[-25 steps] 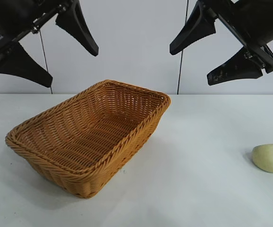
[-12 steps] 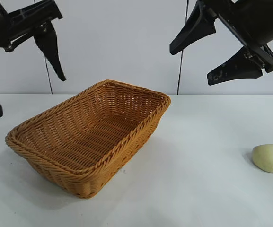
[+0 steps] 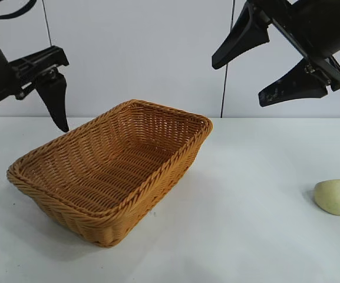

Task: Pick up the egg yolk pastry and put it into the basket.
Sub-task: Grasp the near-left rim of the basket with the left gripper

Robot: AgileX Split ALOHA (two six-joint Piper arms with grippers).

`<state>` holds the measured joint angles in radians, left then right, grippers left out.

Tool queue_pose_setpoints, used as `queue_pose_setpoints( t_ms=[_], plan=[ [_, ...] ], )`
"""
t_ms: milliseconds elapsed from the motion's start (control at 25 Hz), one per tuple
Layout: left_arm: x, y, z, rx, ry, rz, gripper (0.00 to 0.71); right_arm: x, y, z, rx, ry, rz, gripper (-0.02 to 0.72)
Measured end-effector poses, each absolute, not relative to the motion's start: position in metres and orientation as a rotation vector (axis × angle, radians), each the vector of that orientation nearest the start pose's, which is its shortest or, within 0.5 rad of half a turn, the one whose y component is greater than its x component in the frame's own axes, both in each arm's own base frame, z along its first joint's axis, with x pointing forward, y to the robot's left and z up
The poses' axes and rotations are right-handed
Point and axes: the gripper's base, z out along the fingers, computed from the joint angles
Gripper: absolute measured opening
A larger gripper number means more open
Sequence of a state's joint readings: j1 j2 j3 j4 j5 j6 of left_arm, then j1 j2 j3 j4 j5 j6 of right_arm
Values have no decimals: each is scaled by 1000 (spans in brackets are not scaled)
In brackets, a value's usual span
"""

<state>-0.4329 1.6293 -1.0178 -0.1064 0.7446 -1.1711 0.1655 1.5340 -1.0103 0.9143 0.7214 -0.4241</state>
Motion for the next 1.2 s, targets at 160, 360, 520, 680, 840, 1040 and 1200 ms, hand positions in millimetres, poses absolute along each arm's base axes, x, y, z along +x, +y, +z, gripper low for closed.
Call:
queue_pose_setpoints(
  t_ms=[160,360,520,680,840,1040,1200],
  plan=[
    [276,-135,188,-1186,2753,-368,643,299,98,258,-8,2527,896,637],
    [279,-136,173,-1195,2749,-365,643,299,98,258,-8,2527,896,637],
    [284,-138,161,-1201,2745,-362,643,299,98,258,-8,2527,895,637],
    [291,-142,147,-1252,2722,-401,643,299,98,258,-10,2528,893,637],
    [296,-145,130,-1285,2706,-412,643,299,98,258,-11,2528,892,637],
    [297,-145,117,-1301,2725,-378,642,299,98,258,-12,2529,891,637],
    [297,-146,117,-1301,2722,-382,543,299,98,258,-12,2529,891,637]
  ],
)
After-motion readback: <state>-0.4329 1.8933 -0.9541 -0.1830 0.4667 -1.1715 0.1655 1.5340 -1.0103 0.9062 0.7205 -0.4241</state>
